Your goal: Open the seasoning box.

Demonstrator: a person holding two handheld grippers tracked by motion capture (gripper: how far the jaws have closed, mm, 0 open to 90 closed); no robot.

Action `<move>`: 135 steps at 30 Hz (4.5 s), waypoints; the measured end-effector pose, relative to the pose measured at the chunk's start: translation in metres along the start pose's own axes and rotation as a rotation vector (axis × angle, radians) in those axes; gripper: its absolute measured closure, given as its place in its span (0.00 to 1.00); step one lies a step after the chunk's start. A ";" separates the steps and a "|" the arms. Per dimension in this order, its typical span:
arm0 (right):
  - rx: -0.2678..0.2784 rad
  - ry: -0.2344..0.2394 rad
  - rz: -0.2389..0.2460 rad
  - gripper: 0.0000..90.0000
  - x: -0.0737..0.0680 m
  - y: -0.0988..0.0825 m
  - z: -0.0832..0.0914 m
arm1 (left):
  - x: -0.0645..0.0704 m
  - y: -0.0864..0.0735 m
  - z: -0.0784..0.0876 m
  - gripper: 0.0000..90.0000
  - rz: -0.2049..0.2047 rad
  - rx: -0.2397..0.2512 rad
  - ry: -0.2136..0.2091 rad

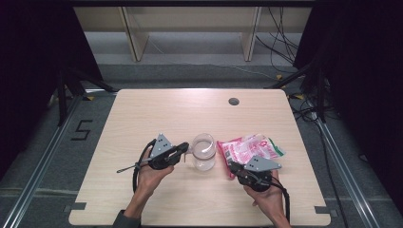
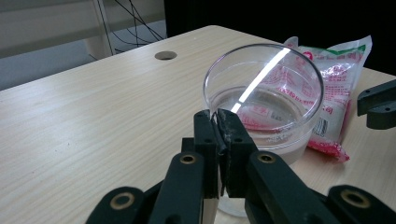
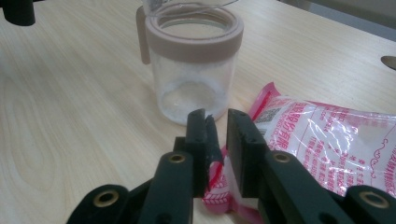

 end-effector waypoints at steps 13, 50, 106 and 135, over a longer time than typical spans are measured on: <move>0.053 0.014 -0.028 1.00 0.006 0.015 -0.020 | -0.002 -0.001 0.000 0.96 0.000 0.005 -0.007; 0.084 0.063 -0.004 1.00 -0.010 0.053 -0.044 | -0.006 -0.012 0.027 0.60 -0.003 -0.052 -0.017; 0.108 -0.024 -0.176 0.56 0.018 0.005 0.021 | 0.002 -0.050 0.032 0.29 0.065 -0.116 0.002; 0.013 -0.143 -0.438 0.42 0.048 -0.047 0.051 | 0.010 -0.052 0.032 0.28 0.049 -0.133 -0.018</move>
Point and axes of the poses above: each handheld gripper's, and its own axes: z roughly backward along the jaws, y roughly out of its top, x roughly to its right, the point moved 2 cm from there along -z, roughly forward along the jaws, and after that the axes turned 2 degrees about -z, right-handed, at the moved point
